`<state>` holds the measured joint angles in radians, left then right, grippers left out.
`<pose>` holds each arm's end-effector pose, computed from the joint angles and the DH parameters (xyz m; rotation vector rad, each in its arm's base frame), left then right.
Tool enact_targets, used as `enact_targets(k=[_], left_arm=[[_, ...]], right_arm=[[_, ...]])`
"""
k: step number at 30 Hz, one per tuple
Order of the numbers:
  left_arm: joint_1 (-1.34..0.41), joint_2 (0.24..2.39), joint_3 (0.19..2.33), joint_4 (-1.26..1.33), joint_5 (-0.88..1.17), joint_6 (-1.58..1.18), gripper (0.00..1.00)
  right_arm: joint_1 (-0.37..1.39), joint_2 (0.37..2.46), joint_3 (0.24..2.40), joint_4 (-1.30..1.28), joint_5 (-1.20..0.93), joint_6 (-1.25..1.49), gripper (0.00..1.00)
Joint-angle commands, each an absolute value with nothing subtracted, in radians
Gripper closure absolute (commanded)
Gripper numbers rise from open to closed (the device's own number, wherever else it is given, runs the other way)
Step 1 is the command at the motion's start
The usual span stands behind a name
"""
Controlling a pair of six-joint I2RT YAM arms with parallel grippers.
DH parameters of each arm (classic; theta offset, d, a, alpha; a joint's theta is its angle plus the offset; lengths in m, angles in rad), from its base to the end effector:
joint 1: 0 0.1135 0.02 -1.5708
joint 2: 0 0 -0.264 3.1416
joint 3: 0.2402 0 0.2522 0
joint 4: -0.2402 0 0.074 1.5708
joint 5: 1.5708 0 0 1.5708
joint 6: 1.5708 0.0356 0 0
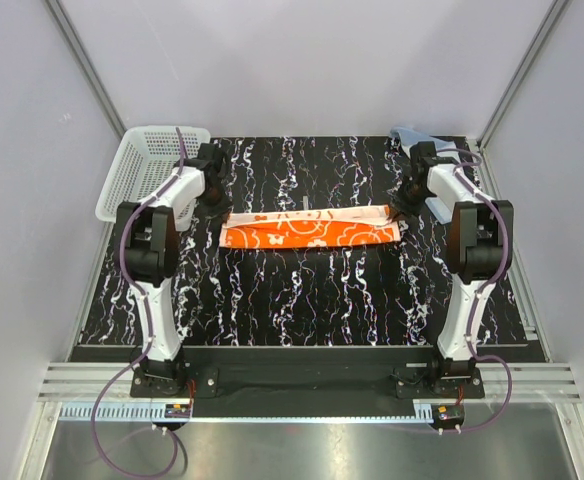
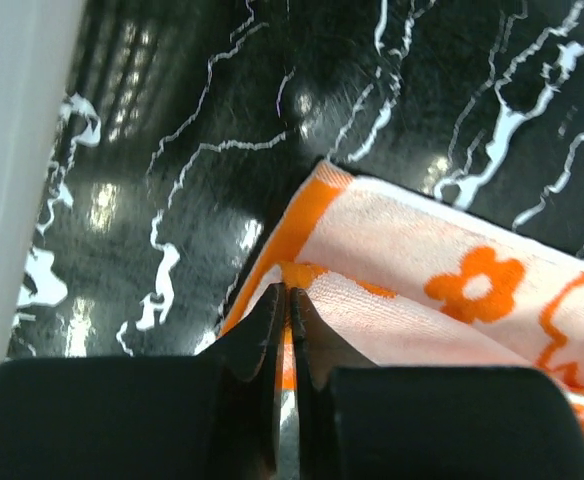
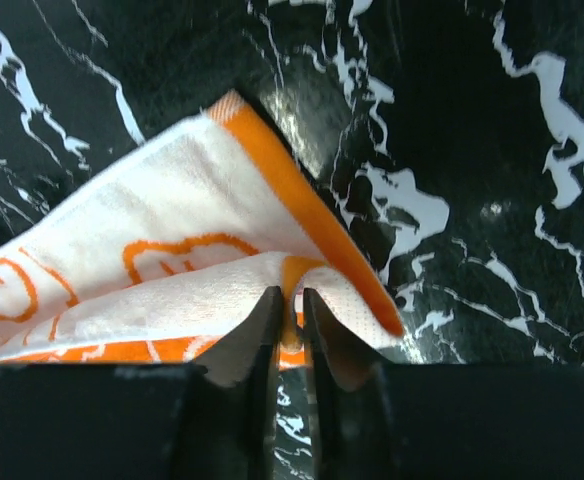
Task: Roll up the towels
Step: Fold the towel
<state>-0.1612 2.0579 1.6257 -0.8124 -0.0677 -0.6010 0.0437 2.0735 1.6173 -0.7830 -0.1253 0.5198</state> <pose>0.4211 -0.0660 0.1949 -0.6288 2.7416 -0.0838 0.4285 0.0232 0.1874 0.6412 2.7691 0.3035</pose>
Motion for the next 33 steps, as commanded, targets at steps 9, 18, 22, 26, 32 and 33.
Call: enact_targets(k=[9, 18, 22, 26, 32, 33], left_arm=[[-0.146, 2.056, 1.766, -0.827, -0.098, -0.589, 0.4], [-0.156, 1.862, 1.649, -0.816, -0.117, -0.598, 0.19], [-0.176, 1.799, 1.577, -0.807, -0.138, -0.604, 0.2], [-0.201, 1.714, 1.381, -0.753, -0.129, -0.627, 0.21], [-0.21, 1.683, 1.212, -0.666, -0.104, -0.649, 0.22], [-0.21, 1.684, 1.181, -0.648, -0.097, -0.65, 0.23]], right_arm=[[0.014, 2.062, 1.799, -0.796, -0.112, 0.477, 0.22], [0.015, 1.83, 1.608, -0.776, -0.028, 0.446, 0.12], [0.015, 1.758, 1.447, -0.707, -0.103, 0.454, 0.13], [0.015, 1.753, 1.341, -0.649, -0.158, 0.466, 0.15], [0.015, 1.79, 1.284, -0.617, -0.184, 0.477, 0.23], [0.015, 1.796, 1.278, -0.609, -0.184, 0.48, 0.23]])
